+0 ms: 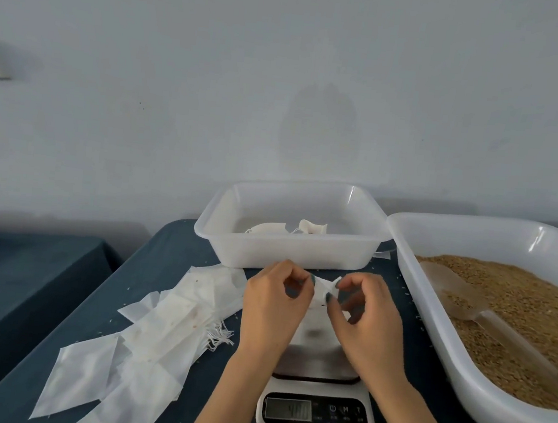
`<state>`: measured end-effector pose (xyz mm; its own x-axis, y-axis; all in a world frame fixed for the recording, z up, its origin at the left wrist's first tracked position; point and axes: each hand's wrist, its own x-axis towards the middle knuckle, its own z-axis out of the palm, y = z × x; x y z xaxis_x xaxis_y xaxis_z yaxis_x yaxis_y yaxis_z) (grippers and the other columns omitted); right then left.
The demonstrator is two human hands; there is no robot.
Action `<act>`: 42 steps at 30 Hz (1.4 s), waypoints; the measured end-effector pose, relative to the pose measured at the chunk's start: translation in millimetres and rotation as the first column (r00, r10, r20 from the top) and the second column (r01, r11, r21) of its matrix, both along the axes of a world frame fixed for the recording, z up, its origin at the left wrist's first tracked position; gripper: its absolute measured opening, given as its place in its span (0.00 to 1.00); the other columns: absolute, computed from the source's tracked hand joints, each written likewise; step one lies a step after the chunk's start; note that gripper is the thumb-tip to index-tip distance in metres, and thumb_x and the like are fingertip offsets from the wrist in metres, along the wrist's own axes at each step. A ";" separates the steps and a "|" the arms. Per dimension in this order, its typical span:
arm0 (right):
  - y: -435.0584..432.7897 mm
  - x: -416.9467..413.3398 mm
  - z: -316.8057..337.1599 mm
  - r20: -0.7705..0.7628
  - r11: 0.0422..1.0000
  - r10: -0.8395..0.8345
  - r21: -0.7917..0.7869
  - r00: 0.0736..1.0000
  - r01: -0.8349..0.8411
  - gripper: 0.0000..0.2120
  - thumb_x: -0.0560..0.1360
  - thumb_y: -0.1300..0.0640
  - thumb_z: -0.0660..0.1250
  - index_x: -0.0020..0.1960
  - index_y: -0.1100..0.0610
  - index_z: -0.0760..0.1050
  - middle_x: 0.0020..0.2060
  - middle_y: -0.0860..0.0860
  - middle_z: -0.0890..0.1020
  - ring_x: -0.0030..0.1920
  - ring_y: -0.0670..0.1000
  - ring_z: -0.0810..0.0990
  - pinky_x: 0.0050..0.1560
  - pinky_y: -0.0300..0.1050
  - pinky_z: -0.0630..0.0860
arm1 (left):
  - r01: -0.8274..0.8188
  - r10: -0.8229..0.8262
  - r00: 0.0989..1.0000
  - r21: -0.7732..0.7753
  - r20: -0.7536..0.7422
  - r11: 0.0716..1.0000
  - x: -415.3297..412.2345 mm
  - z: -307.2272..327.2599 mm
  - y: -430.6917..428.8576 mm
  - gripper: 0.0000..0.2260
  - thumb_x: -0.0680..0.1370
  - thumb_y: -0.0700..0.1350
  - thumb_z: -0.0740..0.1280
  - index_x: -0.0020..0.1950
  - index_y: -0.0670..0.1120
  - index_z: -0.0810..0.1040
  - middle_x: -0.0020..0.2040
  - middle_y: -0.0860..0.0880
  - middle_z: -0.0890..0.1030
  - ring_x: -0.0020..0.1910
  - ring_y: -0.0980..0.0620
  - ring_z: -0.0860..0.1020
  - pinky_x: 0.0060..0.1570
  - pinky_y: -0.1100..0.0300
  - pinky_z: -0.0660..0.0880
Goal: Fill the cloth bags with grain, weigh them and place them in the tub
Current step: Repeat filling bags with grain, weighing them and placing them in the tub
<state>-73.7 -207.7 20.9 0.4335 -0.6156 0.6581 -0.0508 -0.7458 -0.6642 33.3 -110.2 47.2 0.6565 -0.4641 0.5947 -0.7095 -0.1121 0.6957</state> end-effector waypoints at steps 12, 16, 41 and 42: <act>-0.6 -3.6 -3.6 -0.210 0.850 -0.169 -0.525 0.963 0.035 0.15 0.69 0.53 0.76 0.54 0.50 0.78 0.51 0.44 0.81 0.51 0.47 0.78 0.37 0.33 0.72 | 0.048 -0.049 0.997 -0.029 -0.058 0.998 4.3 -2.9 -0.8 0.06 0.75 0.42 0.73 0.39 0.52 0.82 0.36 0.59 0.82 0.38 0.57 0.81 0.40 0.69 0.76; 1.1 -2.8 -4.4 -0.205 0.815 -0.205 -0.577 0.957 0.050 0.11 0.72 0.46 0.70 0.51 0.51 0.80 0.45 0.45 0.80 0.47 0.48 0.78 0.34 0.36 0.73 | 0.049 -0.050 0.998 -0.040 -0.027 0.998 2.4 -3.4 -1.9 0.06 0.74 0.42 0.73 0.39 0.51 0.81 0.36 0.57 0.82 0.38 0.56 0.81 0.40 0.66 0.77; 3.1 -5.8 0.7 -0.070 0.934 0.104 -0.336 0.992 -0.121 0.12 0.76 0.45 0.65 0.47 0.53 0.80 0.44 0.44 0.79 0.49 0.43 0.74 0.48 0.31 0.71 | 0.516 -0.446 0.856 0.373 -0.261 0.771 20.4 1.4 18.1 0.13 0.73 0.42 0.70 0.56 0.48 0.74 0.48 0.51 0.80 0.47 0.51 0.78 0.50 0.51 0.77; 3.0 -5.3 0.1 -0.063 0.928 0.090 -0.357 0.994 -0.107 0.12 0.75 0.45 0.66 0.46 0.53 0.81 0.44 0.45 0.79 0.50 0.43 0.73 0.48 0.30 0.70 | 0.516 -0.449 0.856 0.371 -0.257 0.772 20.5 0.9 17.8 0.13 0.74 0.41 0.70 0.57 0.49 0.74 0.49 0.52 0.80 0.48 0.51 0.78 0.49 0.53 0.77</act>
<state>-79.0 -204.7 21.0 0.5139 -0.2942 0.8058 0.0114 -0.9369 -0.3493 53.8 -92.4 48.2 0.3415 -0.9206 0.1895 -0.6428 -0.0817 0.7616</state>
